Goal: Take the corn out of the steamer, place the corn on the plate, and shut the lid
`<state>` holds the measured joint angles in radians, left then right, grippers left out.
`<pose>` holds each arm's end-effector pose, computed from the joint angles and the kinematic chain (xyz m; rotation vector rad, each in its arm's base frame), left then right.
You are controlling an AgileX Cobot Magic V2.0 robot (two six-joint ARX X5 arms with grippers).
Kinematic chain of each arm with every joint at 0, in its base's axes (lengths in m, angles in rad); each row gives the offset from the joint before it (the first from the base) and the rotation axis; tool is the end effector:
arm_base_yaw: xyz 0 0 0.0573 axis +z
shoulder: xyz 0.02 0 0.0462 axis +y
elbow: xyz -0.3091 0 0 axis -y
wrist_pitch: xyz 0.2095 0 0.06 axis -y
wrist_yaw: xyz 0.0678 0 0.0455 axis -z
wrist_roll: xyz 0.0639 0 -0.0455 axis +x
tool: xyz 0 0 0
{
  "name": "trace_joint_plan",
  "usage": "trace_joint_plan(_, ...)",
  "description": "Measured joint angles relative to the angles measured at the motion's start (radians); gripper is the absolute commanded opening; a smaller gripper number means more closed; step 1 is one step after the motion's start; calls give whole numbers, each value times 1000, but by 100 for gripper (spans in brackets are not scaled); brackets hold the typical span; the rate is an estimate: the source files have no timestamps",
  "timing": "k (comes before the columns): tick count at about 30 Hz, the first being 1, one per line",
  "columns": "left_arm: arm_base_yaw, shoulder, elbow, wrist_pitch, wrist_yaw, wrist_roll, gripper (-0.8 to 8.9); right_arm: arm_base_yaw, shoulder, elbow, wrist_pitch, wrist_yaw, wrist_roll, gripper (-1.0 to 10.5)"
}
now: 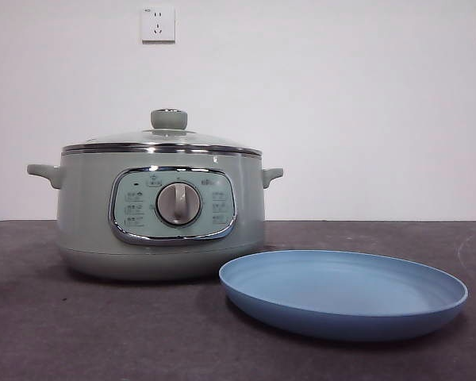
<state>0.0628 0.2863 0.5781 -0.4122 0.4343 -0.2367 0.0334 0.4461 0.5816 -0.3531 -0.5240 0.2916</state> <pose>0.0333 -0.0248 0.2934 -0.2635 0.1608 -0.3556 0.0597 0.0340 0.2980 0.3364 0.2936 0.5207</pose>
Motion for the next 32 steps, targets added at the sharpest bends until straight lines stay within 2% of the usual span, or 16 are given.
trace_joint_plan(6,0,135,142,-127,106,32,-6,27,203,254,-261,-145,-195,-12)
trace_joint_plan(12,0,229,241,-276,210,109,-6,80,342,415,-475,-181,-370,-11)
trace_joint_plan(15,0,251,254,-301,237,133,-6,105,378,430,-514,-180,-417,-11)
trace_joint_plan(19,0,259,254,-305,242,142,13,123,393,430,-519,-180,-438,13)
trace_joint_plan(20,0,259,254,-305,243,143,61,124,393,430,-519,-180,-439,44)
trace_joint_plan(21,0,259,254,-305,244,143,157,124,393,430,-519,-180,-441,119)
trace_joint_plan(23,0,259,254,-305,247,143,393,124,393,430,-519,-180,-443,317)
trace_joint_plan(24,0,259,254,-305,247,143,480,124,393,430,-519,-180,-442,417)
trace_joint_plan(25,0,259,254,-305,248,143,515,124,393,430,-519,-179,-441,523)
trace_joint_plan(26,0,259,254,-305,250,143,511,124,393,430,-519,-179,-438,586)
trace_joint_plan(32,0,261,254,-305,277,146,511,124,393,430,-519,-179,-434,599)
